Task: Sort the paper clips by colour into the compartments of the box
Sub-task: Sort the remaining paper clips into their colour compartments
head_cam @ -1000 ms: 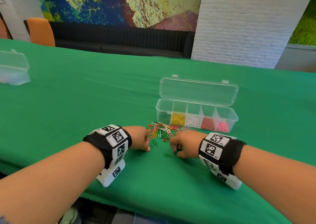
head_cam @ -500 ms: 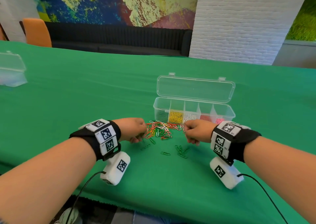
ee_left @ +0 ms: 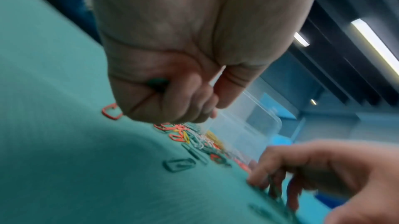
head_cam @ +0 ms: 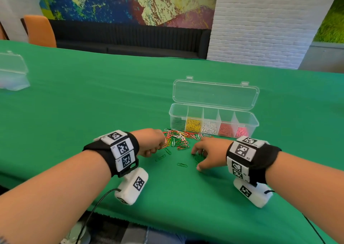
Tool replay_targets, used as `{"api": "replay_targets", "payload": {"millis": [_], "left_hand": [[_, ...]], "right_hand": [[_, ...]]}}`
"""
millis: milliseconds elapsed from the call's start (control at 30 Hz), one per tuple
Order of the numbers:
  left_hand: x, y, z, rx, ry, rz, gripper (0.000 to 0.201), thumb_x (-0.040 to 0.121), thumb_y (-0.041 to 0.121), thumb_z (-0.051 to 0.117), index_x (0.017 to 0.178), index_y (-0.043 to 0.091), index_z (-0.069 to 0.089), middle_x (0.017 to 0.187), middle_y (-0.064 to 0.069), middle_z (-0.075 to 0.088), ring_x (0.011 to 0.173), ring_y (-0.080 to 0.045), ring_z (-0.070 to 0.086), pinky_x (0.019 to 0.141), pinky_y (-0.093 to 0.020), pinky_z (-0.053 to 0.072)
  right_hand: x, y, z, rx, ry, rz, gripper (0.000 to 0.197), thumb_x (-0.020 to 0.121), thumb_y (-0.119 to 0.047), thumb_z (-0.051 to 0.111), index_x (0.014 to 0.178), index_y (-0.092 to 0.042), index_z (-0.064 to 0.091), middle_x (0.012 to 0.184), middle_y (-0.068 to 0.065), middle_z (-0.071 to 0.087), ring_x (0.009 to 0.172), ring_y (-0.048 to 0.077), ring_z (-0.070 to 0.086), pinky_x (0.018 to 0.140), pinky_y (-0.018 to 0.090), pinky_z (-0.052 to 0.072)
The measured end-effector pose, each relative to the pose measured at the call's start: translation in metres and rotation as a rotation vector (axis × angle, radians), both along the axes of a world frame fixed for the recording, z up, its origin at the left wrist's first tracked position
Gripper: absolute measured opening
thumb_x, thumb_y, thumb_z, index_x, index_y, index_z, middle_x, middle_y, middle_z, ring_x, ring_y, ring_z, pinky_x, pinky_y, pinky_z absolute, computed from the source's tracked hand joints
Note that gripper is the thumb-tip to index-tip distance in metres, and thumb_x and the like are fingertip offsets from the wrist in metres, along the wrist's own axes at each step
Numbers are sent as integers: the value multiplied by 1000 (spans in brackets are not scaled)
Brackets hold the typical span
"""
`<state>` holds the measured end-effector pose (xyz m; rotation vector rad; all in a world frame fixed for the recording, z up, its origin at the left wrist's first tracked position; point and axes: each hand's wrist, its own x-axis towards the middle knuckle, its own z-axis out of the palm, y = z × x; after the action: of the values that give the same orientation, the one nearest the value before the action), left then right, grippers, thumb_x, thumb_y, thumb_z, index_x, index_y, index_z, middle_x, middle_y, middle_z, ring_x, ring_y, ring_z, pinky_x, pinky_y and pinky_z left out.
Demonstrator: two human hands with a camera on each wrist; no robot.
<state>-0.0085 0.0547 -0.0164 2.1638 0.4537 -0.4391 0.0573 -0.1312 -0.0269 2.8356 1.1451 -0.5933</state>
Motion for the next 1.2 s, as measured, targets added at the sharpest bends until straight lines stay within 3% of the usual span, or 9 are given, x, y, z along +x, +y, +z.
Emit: {"api": "replay_targets", "payload": {"millis": [67, 167, 567, 700, 867, 933, 1000, 1067, 1200], "left_hand": [[-1, -5, -1, 256, -9, -169, 14, 97, 22, 40, 97, 12, 50, 66, 3, 38, 51, -11, 34, 48, -20, 30], [-3, -12, -5, 474, -121, -359, 20, 91, 42, 53, 93, 22, 55, 71, 10, 46, 60, -4, 43, 55, -20, 34], [-2, -38, -7, 693, -178, -519, 24, 83, 29, 69, 106, 23, 65, 88, 4, 51, 81, -14, 47, 70, -24, 37], [-1, -43, -7, 723, -206, -526, 16, 84, 26, 67, 99, 20, 69, 102, 1, 66, 82, -15, 54, 68, -25, 39], [-1, -45, -6, 764, -212, -557, 11, 85, 20, 62, 93, 18, 69, 94, -1, 67, 76, -16, 51, 67, -26, 41], [0, -42, -8, 717, -175, -548, 6, 84, 20, 59, 86, 20, 65, 81, 1, 60, 73, -17, 50, 64, -25, 41], [2, -38, -7, 606, -134, -486, 10, 84, 22, 56, 74, 21, 53, 70, 4, 51, 65, -16, 47, 58, -22, 39], [4, -33, -4, 436, -76, -352, 17, 86, 19, 51, 70, 19, 45, 64, 3, 47, 54, -13, 41, 49, -20, 34], [6, -20, 2, -29, -35, -36, 19, 84, 0, 41, 68, 11, 42, 62, -5, 46, 47, -11, 33, 40, -16, 24]], "right_hand": [[-3, -1, -1, -64, -48, 64, 61, 78, -44, 69, 134, -29, 47, 123, -2, 47, 111, 17, 52, 94, 28, 41], [-4, -1, 0, -51, -78, 112, 53, 82, -39, 67, 132, -30, 51, 123, 0, 49, 112, 18, 52, 90, 25, 38], [-12, 2, -2, -97, -177, 196, 30, 92, -31, 54, 117, -16, 62, 117, 4, 62, 108, 23, 56, 90, 27, 43], [-12, 2, -3, -89, -204, 234, 21, 92, -27, 53, 104, -12, 63, 106, 8, 64, 95, 25, 58, 77, 26, 41], [-13, 2, -3, -124, -234, 198, 17, 88, -20, 50, 85, -6, 59, 77, 12, 53, 70, 22, 43, 63, 25, 36], [-13, 4, -2, -171, -236, 155, 19, 87, -17, 49, 70, -7, 48, 64, 9, 40, 60, 21, 37, 56, 22, 33], [-10, 2, -1, -150, -191, 108, 16, 87, -19, 50, 77, -7, 52, 67, 9, 45, 63, 20, 41, 59, 22, 36], [-5, -5, 0, -38, -100, 39, 11, 88, -20, 50, 86, -11, 57, 71, 5, 52, 64, 18, 47, 61, 22, 38], [11, -20, 3, 333, 209, -226, 18, 90, -12, 51, 73, -16, 54, 61, -7, 59, 50, 2, 54, 56, 17, 44]]}}
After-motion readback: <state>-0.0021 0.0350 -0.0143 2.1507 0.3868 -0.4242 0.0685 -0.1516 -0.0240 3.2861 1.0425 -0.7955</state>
